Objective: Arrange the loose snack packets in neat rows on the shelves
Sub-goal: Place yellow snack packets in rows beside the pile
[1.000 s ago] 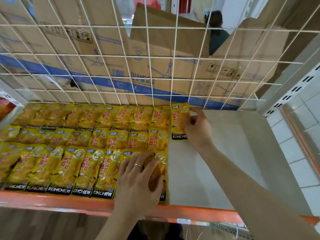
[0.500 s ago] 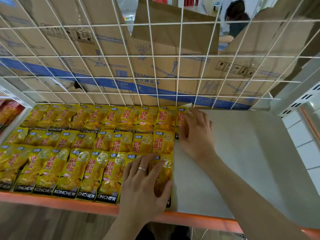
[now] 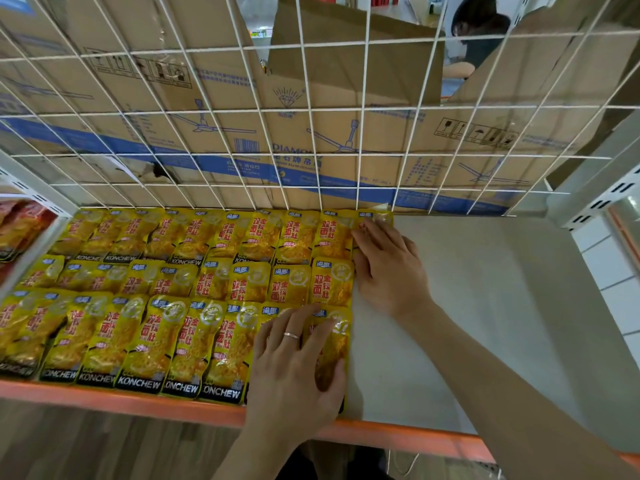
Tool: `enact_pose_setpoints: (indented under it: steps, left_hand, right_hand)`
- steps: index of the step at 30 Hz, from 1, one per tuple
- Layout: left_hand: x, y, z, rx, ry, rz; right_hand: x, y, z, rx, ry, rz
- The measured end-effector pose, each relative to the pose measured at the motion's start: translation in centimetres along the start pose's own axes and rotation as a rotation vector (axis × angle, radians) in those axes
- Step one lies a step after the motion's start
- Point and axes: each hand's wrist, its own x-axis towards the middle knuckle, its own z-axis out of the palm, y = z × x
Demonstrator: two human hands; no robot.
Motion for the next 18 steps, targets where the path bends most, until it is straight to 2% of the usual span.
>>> enact_pose_setpoints:
  steps: [5, 10, 18]
  left_hand:
    - [-0.09, 0.27, -0.31, 0.045, 0.005, -0.037]
    - [0.05, 0.31, -0.20, 0.074, -0.027, -0.047]
    - [-0.01, 0.26, -0.03, 0.085, -0.004, -0.038]
  right_hand:
    - [-0.36, -0.15, -0.39, -0.006, -0.013, -0.048]
    - [-0.20, -0.04, -0.12, -0.060, -0.135, -0.112]
    - [-0.33, 0.08, -0.01, -0.021, -0.042, -0.168]
